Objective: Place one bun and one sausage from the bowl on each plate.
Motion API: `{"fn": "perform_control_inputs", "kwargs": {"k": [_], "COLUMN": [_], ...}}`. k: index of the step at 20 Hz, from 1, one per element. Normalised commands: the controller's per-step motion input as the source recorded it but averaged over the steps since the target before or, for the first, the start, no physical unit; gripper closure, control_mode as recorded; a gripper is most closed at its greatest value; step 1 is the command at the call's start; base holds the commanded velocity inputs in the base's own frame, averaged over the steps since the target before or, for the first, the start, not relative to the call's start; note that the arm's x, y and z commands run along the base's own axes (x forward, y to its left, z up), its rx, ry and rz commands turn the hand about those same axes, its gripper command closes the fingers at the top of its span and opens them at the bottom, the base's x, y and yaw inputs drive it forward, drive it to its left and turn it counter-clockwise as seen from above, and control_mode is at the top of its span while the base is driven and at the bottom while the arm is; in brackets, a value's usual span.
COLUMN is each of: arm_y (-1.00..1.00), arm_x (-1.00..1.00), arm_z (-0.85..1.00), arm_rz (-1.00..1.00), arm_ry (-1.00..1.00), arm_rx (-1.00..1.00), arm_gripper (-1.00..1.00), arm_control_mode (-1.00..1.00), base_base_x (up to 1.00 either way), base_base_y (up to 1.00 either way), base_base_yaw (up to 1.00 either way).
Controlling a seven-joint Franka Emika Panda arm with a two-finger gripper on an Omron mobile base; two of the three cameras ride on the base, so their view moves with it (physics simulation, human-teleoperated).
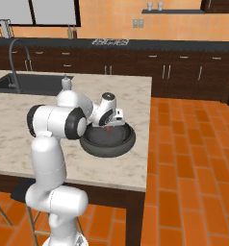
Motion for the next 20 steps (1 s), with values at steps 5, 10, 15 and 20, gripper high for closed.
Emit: {"fn": "perform_control_inputs", "kwargs": {"k": [5, 10, 15, 20], "arm_y": [0.03, 0.07, 0.09, 0.25], "arm_x": [-0.06, -0.63, -0.95, -0.90], "arm_z": [-0.09, 0.23, 0.84, 0.64], "arm_rz": [0.01, 0.02, 0.00, 0.00], "arm_ry": [0.01, -0.03, -0.10, -0.10], "arm_rx": [0.00, 0.00, 0.00, 0.00], "arm_gripper": [1.00, 1.00, 1.00, 1.00], "arm_control_mode": [-1.00, -1.00, -1.00, -1.00], "base_base_x": [0.00, 0.00, 0.00, 0.00], "base_base_y": [0.00, 0.00, 0.00, 0.00], "base_base_yaw": [0.00, 0.00, 0.00, 0.00]}}
